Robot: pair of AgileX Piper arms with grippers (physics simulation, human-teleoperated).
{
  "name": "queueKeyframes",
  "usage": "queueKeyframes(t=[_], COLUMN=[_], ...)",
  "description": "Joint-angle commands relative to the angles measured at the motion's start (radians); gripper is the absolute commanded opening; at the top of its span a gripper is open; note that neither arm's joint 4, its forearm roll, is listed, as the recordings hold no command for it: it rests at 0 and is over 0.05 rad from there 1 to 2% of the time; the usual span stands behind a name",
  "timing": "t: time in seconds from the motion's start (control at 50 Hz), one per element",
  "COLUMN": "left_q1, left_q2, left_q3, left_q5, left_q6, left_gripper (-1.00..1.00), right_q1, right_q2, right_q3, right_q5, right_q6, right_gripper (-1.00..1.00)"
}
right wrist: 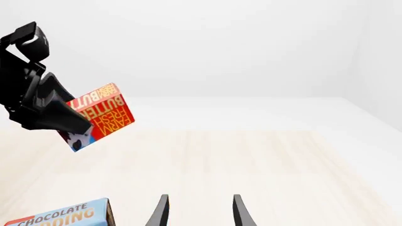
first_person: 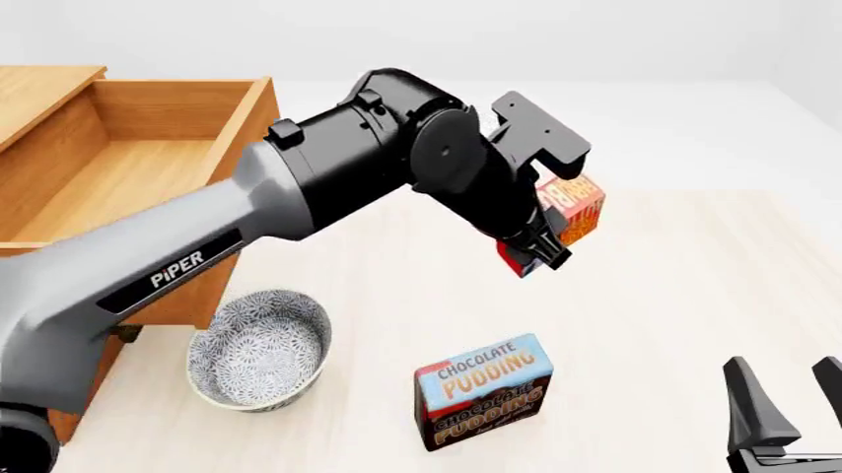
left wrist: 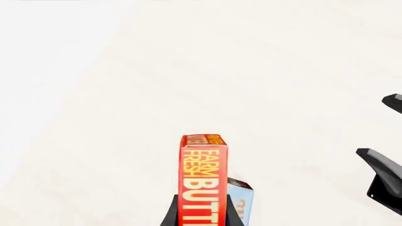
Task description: Put the butter at the back in the top drawer of the cabinet and close it.
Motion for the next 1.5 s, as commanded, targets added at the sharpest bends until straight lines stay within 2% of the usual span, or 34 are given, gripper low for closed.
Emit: queueKeyframes(t=[0.02, 0.38, 0.44, 0.66, 1.5], left_q1=[0.016, 0.045, 0.036, 0.082, 0.164], left_q2=[-0.072, -0.150, -0.136, -0.205, -0.358], left_q3=[0.018, 0.060, 0.039, 0.087, 0.085], left_q5=[0.008, 0.033, 0.056, 0.055, 0.131], left_q6=[0.019, 0.026, 0.007, 0.034, 0.082], left_gripper=[-1.00, -1.00, -1.00, -1.00, -1.00], right_q1=[0.000, 0.000, 0.000, 0.000, 0.000], right_q2=[0.000, 0.000, 0.000, 0.000, 0.000], right_q3=[0.000, 0.000, 0.000, 0.000, 0.000], right_q5=[0.000, 0.000, 0.000, 0.000, 0.000], right_q6=[0.000, 0.000, 0.000, 0.000, 0.000], right_gripper=[1.00, 1.00, 1.00, 1.00, 1.00])
